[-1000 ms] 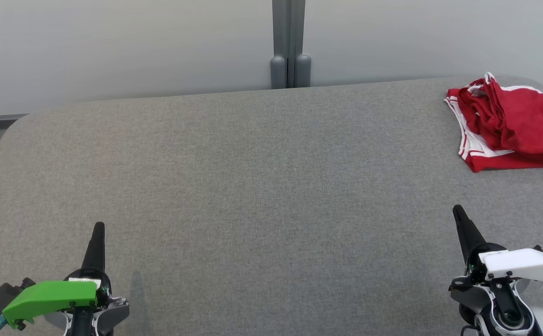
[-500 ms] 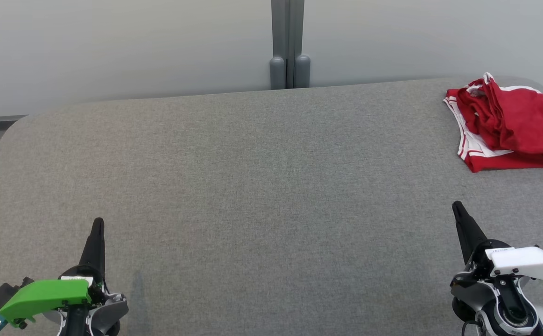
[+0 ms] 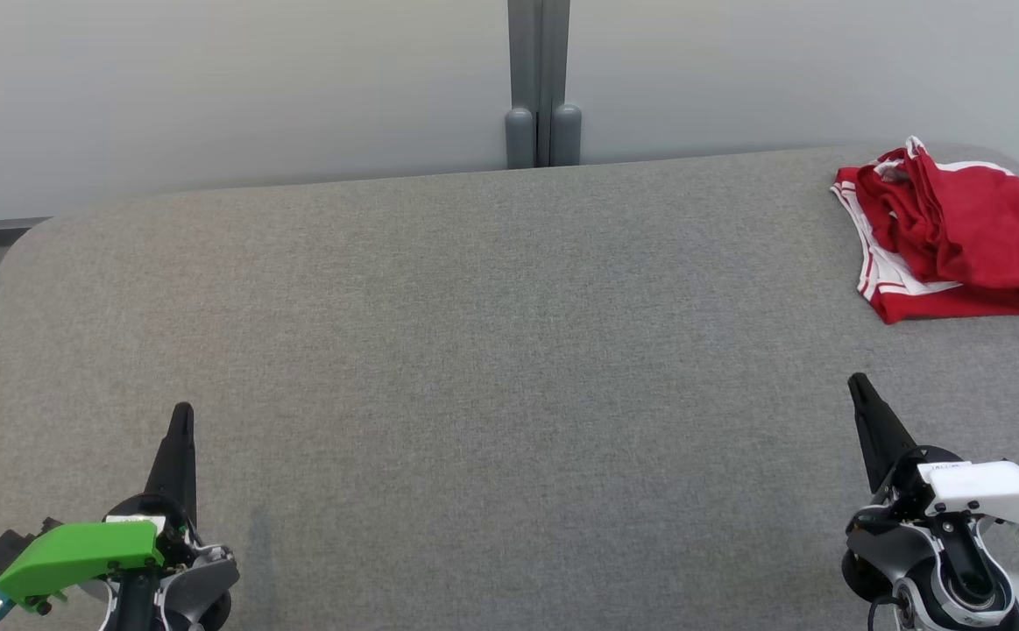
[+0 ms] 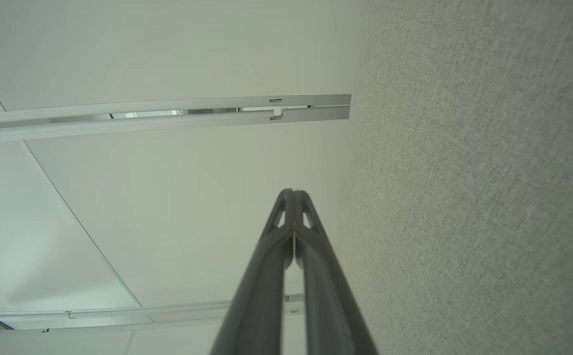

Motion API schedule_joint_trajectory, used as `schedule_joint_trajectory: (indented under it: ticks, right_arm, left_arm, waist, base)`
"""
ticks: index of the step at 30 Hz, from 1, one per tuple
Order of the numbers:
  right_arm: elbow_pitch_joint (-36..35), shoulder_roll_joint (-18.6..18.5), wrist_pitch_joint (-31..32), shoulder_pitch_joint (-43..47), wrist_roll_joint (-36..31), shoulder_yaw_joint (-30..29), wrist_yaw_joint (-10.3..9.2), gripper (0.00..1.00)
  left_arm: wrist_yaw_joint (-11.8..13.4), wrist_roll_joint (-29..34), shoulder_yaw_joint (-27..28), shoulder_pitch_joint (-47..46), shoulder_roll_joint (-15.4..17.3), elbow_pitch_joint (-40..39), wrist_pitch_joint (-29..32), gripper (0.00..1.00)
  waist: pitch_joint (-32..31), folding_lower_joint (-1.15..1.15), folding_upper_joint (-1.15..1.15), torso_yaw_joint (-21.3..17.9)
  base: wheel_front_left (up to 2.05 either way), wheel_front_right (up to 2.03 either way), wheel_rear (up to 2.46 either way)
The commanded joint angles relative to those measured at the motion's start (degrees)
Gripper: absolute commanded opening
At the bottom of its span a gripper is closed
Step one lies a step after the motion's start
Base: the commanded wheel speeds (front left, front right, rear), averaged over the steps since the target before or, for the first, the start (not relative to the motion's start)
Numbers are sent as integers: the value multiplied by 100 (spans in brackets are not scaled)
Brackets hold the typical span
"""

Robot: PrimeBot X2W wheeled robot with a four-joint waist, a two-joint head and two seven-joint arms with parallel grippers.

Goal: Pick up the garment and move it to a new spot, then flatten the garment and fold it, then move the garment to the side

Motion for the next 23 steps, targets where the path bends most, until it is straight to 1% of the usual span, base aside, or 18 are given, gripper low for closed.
schedule_joint_trajectory:
  ticks: [1,23]
  right_arm:
    - [-26,-1,21,-37,35,-11,2,0]
    - [-26,-2,20,-36,36,-10,2,0]
  left_arm:
    - [-28,-13,19,-66,41,-14,20,0]
    - [-28,-14,18,-66,42,-14,19,0]
  waist:
    - [0,0,0,0]
    - [0,0,0,0]
  base:
    - [0,0,0]
    - [0,0,0]
